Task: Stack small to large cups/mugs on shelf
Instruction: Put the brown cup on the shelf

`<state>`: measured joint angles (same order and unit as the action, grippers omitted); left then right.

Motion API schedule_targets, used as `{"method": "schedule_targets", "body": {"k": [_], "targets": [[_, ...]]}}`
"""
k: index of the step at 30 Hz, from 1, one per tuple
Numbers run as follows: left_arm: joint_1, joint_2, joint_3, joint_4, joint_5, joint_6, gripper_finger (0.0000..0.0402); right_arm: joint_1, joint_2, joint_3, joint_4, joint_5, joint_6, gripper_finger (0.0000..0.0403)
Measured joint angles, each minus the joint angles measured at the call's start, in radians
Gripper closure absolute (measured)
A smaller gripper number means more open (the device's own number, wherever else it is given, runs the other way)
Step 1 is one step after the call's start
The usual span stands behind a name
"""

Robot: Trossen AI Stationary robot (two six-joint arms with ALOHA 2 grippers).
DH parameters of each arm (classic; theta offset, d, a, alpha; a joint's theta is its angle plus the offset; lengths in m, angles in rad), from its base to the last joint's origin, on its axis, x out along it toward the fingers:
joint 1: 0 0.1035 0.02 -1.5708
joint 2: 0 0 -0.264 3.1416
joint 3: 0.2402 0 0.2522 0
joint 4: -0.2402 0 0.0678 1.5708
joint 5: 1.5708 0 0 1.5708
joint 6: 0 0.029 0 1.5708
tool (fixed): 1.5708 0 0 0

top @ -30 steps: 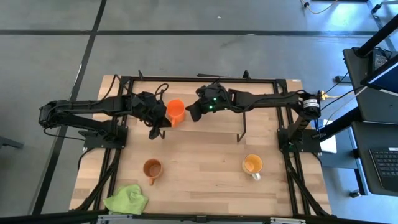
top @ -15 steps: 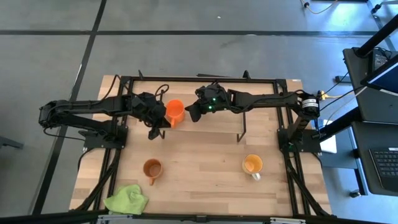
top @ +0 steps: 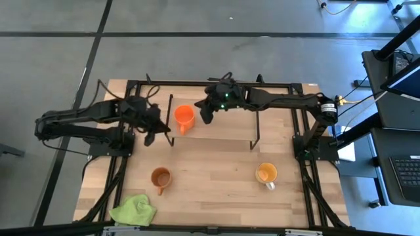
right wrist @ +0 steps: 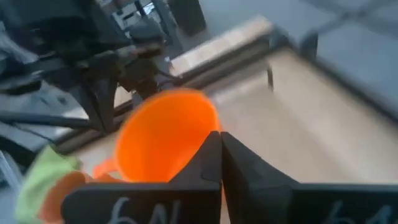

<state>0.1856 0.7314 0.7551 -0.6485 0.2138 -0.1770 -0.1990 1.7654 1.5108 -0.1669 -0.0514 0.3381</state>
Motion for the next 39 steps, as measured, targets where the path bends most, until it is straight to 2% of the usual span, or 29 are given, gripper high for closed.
{"method": "schedule_targets", "body": {"k": [5,10,12,16,18,24,28,33,39], "targets": [[-0.04,-0.094,0.0,-0.093,0.008,-0.062,0.0392,0.002,-0.002,0.192,-0.177,0.058,-0.234,0.0386],[-0.101,-0.133,0.001,-0.253,0.005,-0.157,0.0381,0.046,-0.002,0.348,-0.358,0.119,-0.362,0.0373],[-0.133,-0.13,0.001,-0.376,-0.007,-0.181,0.0368,0.091,-0.002,0.405,-0.439,0.18,-0.418,0.0371],[-0.2,-0.099,0.001,-0.544,-0.029,-0.241,0.034,0.194,-0.002,0.484,-0.619,0.392,-0.476,0.0371],[-0.231,-0.096,0.001,-0.544,-0.029,-0.29,0.0329,0.23,-0.002,0.515,-0.695,0.455,-0.438,0.037],[-0.305,-0.094,0.001,-0.501,-0.04,-0.514,0.0305,0.301,-0.002,0.59,-0.896,0.531,-0.208,0.0369],[-0.379,-0.06,0.001,-0.471,-0.047,-0.666,0.0296,0.378,-0.002,0.633,-1.026,0.73,-0.07,0.0369],[-0.537,0.01,0.001,-0.408,-0.134,-0.864,0.0297,0.485,-0.002,0.678,-1.151,0.945,0.064,0.0369],[-0.734,0.14,0.025,-0.38,-0.191,-1.116,0.0297,0.546,-0.002,0.754,-1.387,1.027,0.334,0.0369]]}}
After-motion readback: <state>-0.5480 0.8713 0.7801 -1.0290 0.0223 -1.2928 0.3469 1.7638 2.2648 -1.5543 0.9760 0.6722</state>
